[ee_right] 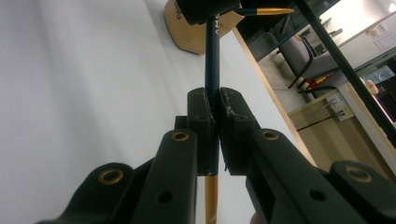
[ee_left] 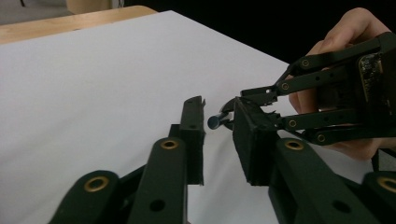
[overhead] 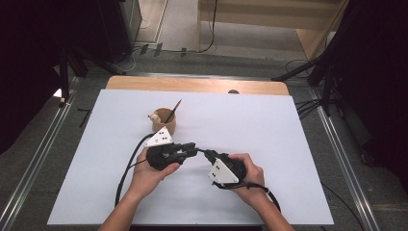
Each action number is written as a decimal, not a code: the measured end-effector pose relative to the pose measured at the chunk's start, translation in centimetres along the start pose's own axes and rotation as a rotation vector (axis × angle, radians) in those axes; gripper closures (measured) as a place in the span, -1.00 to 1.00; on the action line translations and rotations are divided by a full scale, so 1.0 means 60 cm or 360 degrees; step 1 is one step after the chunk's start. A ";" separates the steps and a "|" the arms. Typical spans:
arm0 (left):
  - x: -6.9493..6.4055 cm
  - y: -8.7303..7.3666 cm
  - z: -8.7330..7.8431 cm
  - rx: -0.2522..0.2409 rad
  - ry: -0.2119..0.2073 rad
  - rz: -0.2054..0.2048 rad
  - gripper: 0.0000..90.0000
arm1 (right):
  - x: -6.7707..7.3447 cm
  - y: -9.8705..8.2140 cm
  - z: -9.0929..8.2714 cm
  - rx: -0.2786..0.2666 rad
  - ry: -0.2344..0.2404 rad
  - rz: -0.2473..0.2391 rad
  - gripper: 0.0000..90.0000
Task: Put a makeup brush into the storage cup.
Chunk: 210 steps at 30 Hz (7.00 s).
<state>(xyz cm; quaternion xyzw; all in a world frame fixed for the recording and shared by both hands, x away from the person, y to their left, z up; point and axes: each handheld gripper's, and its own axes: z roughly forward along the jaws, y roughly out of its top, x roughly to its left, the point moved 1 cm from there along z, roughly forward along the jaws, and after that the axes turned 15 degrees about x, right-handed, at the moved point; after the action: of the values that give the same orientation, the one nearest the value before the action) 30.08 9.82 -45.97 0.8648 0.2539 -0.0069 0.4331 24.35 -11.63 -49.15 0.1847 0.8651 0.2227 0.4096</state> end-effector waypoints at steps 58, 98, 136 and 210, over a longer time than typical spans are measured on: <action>-0.004 -0.010 -0.009 -0.0280 0.0200 0.0037 0.93 | -0.040 -0.012 -0.005 -0.0178 0.0933 0.2149 -0.98; -0.010 -0.012 -0.006 -0.0305 0.0203 0.0070 0.93 | -0.047 -0.020 0.063 -0.0156 0.1335 0.3022 0.30; -0.020 -0.010 0.024 -0.0095 0.0153 0.0050 0.15 | -0.075 0.042 -0.015 -0.0252 0.0660 0.1682 0.87; 0.024 -0.011 -0.021 -0.0225 0.0215 -0.0042 0.90 | -0.102 -0.083 -0.068 -0.0207 0.0429 0.1267 -1.00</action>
<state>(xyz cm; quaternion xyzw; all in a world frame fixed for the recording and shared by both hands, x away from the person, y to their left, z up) 30.78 11.75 -46.02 0.8271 0.2937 0.0636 0.4750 24.09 -19.77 -45.70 0.4474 0.7563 0.4398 0.1856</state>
